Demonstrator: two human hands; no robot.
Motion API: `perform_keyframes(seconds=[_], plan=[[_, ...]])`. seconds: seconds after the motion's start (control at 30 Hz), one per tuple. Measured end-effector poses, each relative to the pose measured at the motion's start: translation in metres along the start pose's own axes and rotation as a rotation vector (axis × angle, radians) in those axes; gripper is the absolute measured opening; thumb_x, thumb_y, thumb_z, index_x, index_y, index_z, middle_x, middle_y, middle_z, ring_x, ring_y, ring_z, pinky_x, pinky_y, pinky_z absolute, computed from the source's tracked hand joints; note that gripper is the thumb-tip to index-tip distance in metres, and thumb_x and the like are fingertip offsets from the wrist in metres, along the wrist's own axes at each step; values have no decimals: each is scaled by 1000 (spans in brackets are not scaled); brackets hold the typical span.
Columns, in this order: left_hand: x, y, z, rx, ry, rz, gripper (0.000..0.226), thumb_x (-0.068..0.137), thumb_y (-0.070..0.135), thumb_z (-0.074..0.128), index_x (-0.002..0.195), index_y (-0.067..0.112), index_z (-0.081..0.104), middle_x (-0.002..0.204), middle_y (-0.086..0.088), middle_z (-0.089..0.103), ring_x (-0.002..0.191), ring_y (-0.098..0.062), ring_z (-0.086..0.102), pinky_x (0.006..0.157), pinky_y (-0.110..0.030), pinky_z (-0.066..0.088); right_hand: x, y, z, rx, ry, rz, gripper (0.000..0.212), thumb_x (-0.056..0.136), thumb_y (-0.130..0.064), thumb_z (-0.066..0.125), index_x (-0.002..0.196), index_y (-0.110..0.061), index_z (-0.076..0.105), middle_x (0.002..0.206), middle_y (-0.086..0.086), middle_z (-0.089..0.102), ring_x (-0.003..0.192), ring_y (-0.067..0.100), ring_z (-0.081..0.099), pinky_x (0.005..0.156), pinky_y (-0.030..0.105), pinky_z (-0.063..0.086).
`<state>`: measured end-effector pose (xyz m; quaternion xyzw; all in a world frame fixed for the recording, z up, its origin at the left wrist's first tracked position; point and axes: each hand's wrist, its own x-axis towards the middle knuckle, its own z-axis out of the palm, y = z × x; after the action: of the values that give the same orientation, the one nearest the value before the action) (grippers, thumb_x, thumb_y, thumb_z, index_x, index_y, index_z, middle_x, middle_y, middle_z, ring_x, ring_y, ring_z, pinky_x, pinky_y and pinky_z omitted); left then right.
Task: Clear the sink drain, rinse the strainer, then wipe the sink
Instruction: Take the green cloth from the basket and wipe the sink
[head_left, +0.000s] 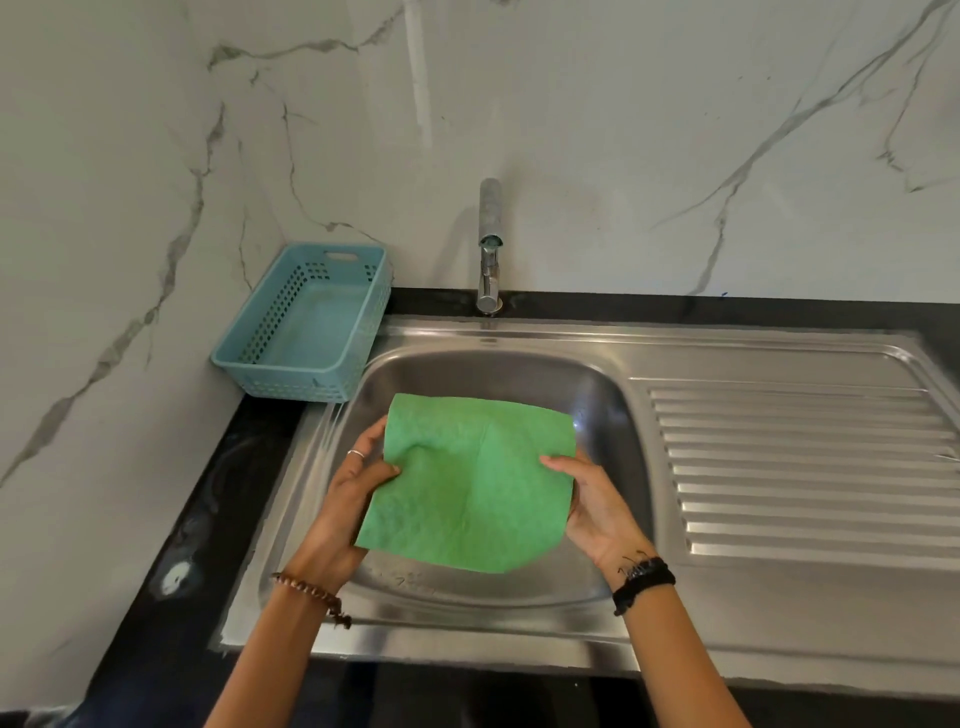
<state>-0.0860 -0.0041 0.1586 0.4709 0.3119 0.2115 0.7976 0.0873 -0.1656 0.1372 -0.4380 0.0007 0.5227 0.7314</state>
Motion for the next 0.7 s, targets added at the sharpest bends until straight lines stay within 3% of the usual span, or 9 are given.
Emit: perform_keyframes(seconds=[0.07,0.13,0.23,0.33,0.43,0.5,0.6,0.63,0.7], plan=[[-1,4,1,9,35,0,48,86,-5,41,107,34,59,99,-1,70,70,-13,70,53,-25,56,1,3,3,-23,-15,-36,47,77,11,49,119,-9,57,96,5,74,83,19,71,64,30,58],[-2,10,8,111,52,45,52,85,-7,39,107,36,59,101,2,68,63,-7,66,50,-21,53,1,7,9,-22,-67,-28,47,81,13,43,119,-11,57,100,5,74,88,19,71,68,32,58],[-2,15,30,360,-31,139,61,84,-15,36,122,31,49,102,3,59,42,0,52,38,-14,42,2,17,27,61,-128,63,37,85,-16,52,121,-12,58,105,9,72,89,23,70,72,35,58],[-1,4,55,524,-210,122,71,84,-16,42,140,23,22,127,2,41,39,-3,54,36,-14,41,1,25,48,147,-196,91,43,84,-38,52,114,-9,61,91,12,71,63,25,68,54,32,55],[-4,-12,66,642,-287,69,82,86,0,55,145,28,6,135,12,30,53,-4,57,46,-16,45,0,28,54,101,-179,30,28,85,-26,53,108,-10,58,75,8,69,45,18,61,36,23,45],[-8,-10,64,556,-183,143,71,86,7,59,141,28,21,134,11,39,56,-1,59,51,-17,47,0,30,51,109,-170,-22,25,86,-9,51,111,-10,56,80,8,68,51,18,62,43,25,51],[-6,-4,45,497,141,334,41,87,11,57,121,31,46,121,5,55,77,-3,59,69,-22,48,-2,26,46,93,-158,-31,32,88,4,43,113,-10,58,94,9,70,76,20,69,66,31,59],[-3,-4,39,459,206,340,34,88,13,56,116,31,49,119,6,56,85,-2,57,75,-24,46,-3,24,45,76,-169,-32,34,88,4,43,115,-10,57,96,9,70,79,20,69,69,31,59],[2,-7,33,350,192,217,22,90,17,54,107,30,54,113,7,58,92,0,56,76,-25,45,-5,17,45,71,-207,-32,37,84,2,46,118,-8,56,97,8,71,79,19,69,68,30,59]])
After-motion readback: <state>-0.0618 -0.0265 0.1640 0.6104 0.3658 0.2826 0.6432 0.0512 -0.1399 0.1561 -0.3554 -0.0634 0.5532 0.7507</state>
